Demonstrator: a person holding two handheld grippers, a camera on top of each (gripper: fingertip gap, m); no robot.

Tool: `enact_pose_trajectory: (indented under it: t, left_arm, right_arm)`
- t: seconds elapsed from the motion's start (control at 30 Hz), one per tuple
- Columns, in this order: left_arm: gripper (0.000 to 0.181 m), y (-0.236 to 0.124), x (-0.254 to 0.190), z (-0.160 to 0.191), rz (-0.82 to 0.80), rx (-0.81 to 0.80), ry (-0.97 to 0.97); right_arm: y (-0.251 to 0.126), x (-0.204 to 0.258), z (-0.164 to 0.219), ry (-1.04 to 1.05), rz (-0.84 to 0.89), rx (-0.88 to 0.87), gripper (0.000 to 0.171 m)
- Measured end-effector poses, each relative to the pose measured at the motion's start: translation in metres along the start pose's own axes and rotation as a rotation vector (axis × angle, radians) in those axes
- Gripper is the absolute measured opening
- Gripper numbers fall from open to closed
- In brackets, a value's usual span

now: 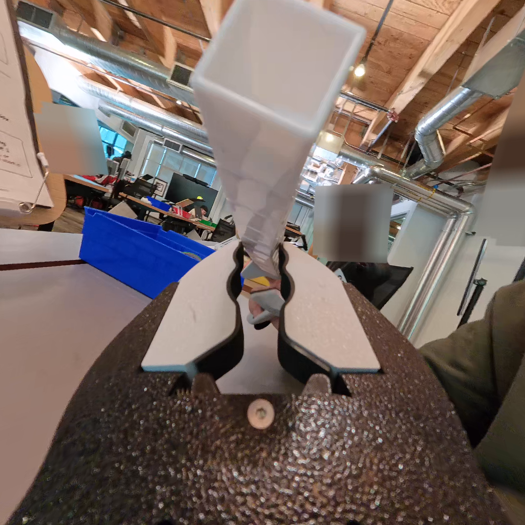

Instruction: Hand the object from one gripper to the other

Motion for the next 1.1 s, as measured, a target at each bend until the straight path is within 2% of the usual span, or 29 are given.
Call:
enact_pose_trajectory:
  t: [0.03, 0.1, 0.2, 0.23, 0.27, 0.3, 0.33, 0.47, 0.5, 0.6, 0.7, 0.77, 0.83, 0.9, 1.03, 1.1]
  left_arm:
    - [0.023, 0.000, 0.002, 0.001, -0.020, 0.005, -0.010]
    - [0.023, 0.000, 0.004, 0.004, -0.039, 0.035, -0.024]
    - [0.022, 0.001, 0.004, 0.005, -0.027, 0.057, -0.038]
    - [0.022, 0.002, 0.003, 0.006, -0.018, 0.064, -0.049]
    - [0.022, 0.003, 0.003, 0.007, -0.015, 0.075, -0.058]
    - [0.022, 0.003, 0.003, 0.008, -0.016, 0.076, -0.064]
    - [0.022, 0.003, 0.003, 0.008, -0.015, 0.072, -0.069]
    - [0.022, 0.002, 0.002, 0.007, -0.008, 0.103, 0.007]
    - [0.025, 0.001, 0.001, 0.005, -0.007, 0.106, 0.051]
    - [0.051, -0.003, -0.002, -0.001, -0.011, 0.160, 0.217]
    - [0.052, -0.010, -0.006, -0.007, 0.057, 0.257, 0.327]
    - [0.055, -0.015, -0.006, -0.012, 0.072, 0.260, 0.349]
    - [0.052, -0.021, -0.005, -0.018, 0.064, 0.253, 0.378]
    - [0.041, -0.024, -0.005, -0.020, 0.067, 0.276, 0.409]
    - [0.031, -0.023, -0.012, -0.015, 0.184, 0.325, 0.395]
    - [0.027, -0.021, -0.014, -0.017, 0.190, 0.332, 0.391]
  right_arm:
    - [0.001, 0.001, -0.001, -0.023, 0.013, 0.001, 0.052]
    - [0.001, 0.004, -0.002, -0.094, 0.043, -0.004, 0.058]
    - [0.005, 0.011, -0.002, -0.191, 0.043, 0.034, 0.056]
    - [0.005, 0.014, -0.002, -0.234, 0.049, 0.038, 0.051]
    - [0.004, 0.014, -0.003, -0.282, 0.087, 0.034, 0.035]
    - [0.003, 0.015, -0.005, -0.320, 0.101, 0.032, 0.026]
    - [0.003, 0.015, -0.005, -0.329, 0.092, 0.037, 0.025]
    - [0.002, 0.011, -0.004, -0.194, 0.000, 0.047, 0.024]
    - [0.002, 0.010, -0.004, -0.130, -0.051, 0.038, 0.024]
    - [-0.001, 0.008, -0.001, 0.082, -0.263, 0.013, 0.024]
    - [-0.004, 0.002, 0.001, 0.237, -0.361, 0.003, 0.023]
    - [-0.005, -0.002, 0.003, 0.315, -0.393, 0.005, 0.023]
    - [-0.006, -0.005, 0.005, 0.363, -0.415, 0.007, 0.023]
    - [-0.007, -0.004, 0.006, 0.409, -0.464, 0.006, 0.023]
    - [-0.006, 0.000, 0.007, 0.458, -0.546, 0.016, 0.023]
    - [-0.007, -0.002, 0.008, 0.491, -0.554, 0.004, 0.023]
Point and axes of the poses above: each gripper's, where its closed fingertips meet, y out along the fingers, z out of its underside, x = y × z across the jaws, the point moved 9 cm from there along -y, back along the fingers, and after that the axes turned 4 degrees about y, right-handed, at the moved point
